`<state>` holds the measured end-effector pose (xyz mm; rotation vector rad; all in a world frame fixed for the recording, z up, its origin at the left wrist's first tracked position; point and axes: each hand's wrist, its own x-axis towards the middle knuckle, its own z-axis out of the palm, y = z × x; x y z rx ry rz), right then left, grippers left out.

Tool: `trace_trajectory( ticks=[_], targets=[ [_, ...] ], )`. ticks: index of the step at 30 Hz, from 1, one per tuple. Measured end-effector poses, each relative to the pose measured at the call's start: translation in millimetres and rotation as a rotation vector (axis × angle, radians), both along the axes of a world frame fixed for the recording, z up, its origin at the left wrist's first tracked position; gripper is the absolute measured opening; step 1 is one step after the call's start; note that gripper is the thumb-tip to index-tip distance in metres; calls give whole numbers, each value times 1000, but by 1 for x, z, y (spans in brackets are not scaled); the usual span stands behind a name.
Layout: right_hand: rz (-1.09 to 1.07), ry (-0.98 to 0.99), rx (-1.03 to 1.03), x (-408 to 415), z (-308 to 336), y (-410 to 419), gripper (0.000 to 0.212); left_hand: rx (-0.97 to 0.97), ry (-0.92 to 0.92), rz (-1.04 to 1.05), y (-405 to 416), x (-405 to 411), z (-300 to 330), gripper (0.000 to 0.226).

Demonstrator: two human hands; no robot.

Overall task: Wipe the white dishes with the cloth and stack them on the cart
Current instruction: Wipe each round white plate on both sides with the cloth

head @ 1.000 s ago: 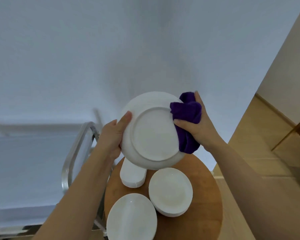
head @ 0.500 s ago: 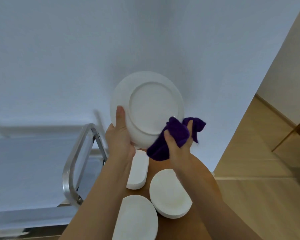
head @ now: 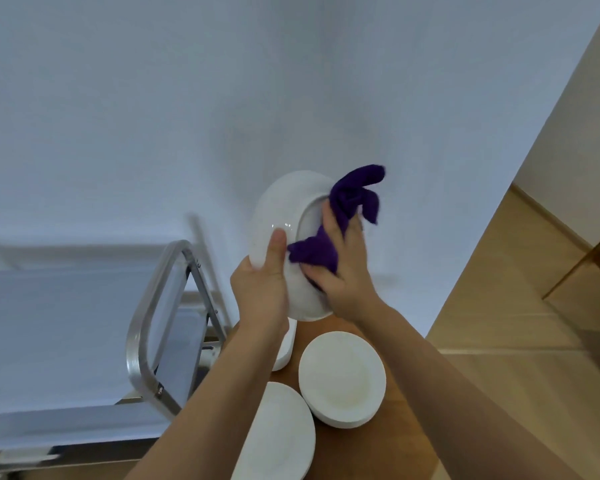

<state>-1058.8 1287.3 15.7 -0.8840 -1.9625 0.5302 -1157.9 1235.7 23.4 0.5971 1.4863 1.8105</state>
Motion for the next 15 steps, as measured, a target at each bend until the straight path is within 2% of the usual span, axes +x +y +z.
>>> trace_trajectory(
  ticks=[4, 6, 7, 9, 12, 14, 15],
  targets=[
    [176, -49, 49, -7, -10, -29, 71, -36, -135, -11, -3, -3, -4, 79],
    [225, -94, 81, -4, -17, -38, 68, -77, -175, 33, -4, -8, -4, 88],
    [233, -132, 97, -2, -21, -42, 66, -111, -167, 49, -4, -12, -5, 87],
    [227, -181, 118, 4, -30, -48, 63, -153, -153, 47, -2, -19, -9, 68],
    [186, -223, 143, 12, -44, -53, 62, -114, -273, -2, -5, -17, -13, 51],
    [159, -246, 164, 21, -61, -54, 61, -92, -222, 10, -7, -18, -16, 40],
    [154, -224, 115, 28, -69, -53, 59, -83, -130, 33, -8, -20, -17, 32]
  ],
)
